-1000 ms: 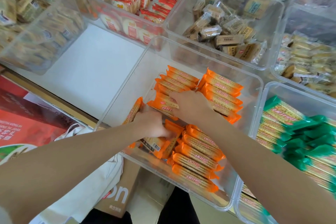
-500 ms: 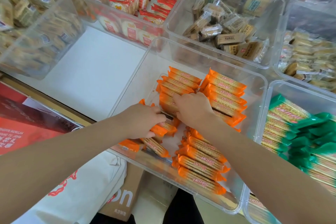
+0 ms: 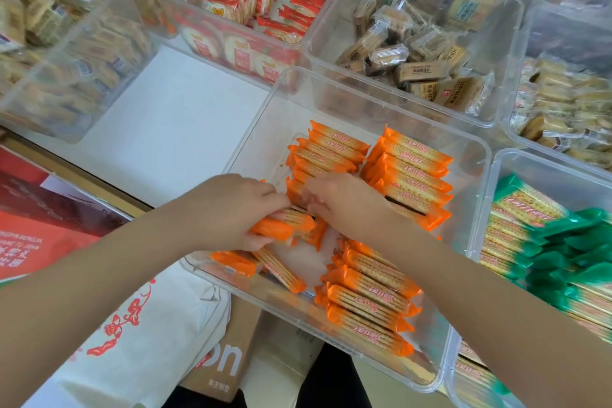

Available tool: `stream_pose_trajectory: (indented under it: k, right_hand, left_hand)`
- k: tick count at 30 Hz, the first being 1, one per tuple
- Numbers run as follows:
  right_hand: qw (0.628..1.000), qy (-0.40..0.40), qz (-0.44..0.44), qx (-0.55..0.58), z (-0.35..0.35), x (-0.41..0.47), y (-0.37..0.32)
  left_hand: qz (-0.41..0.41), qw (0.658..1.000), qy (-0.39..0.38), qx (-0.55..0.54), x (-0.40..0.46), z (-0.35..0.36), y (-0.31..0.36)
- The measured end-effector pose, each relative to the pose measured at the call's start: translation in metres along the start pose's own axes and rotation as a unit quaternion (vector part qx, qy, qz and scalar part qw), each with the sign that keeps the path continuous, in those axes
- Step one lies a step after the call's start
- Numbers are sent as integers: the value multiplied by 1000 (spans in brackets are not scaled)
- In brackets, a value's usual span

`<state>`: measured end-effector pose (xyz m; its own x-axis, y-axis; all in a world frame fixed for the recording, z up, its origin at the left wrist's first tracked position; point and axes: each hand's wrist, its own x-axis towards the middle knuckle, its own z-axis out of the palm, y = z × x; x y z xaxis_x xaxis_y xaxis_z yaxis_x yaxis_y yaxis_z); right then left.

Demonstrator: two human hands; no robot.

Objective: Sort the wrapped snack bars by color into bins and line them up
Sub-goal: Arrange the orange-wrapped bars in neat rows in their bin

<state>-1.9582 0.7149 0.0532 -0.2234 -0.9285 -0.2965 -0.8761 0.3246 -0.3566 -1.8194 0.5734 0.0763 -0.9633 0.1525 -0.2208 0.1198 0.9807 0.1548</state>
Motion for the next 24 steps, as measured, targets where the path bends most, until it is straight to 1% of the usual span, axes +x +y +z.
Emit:
stream_pose_trajectory:
  k: [1, 3, 5, 7, 11, 16, 17, 19, 22, 24]
  right_hand:
    - [999, -27, -9, 18, 2, -3, 0]
    - [996, -92, -9, 7, 12, -4, 0]
    - [990, -141, 10, -22, 23, 1, -3]
    - [984, -166, 29, -61, 32, 8, -10]
    - [977, -146, 26, -155, 39, 21, -25]
    - [948, -188, 27, -255, 49, 24, -24]
    - [946, -194, 31, -259, 53, 25, -22]
    - [954, -190, 39, -226, 58, 26, -19]
    - [978, -133, 58, -150, 46, 25, -12]
    - [986, -84, 71, -123, 27, 20, -8]
  left_hand:
    - [-15, 999, 40, -28, -9, -6, -1]
    - [-49, 993, 86, -67, -25, -14, -5]
    - [-78, 985, 115, -99, -37, -20, -5]
    - [-98, 978, 139, -121, -43, -16, -5]
    - [-99, 975, 146, -132, -43, -4, 0]
    - [-105, 961, 187, -175, -54, 0, -2]
    - [-101, 958, 195, -183, -57, 1, -2]
    - [-92, 957, 205, -185, -61, 4, -3]
    - [-76, 956, 216, -183, -65, 5, -5]
    - [-62, 959, 212, -175, -64, 4, -6]
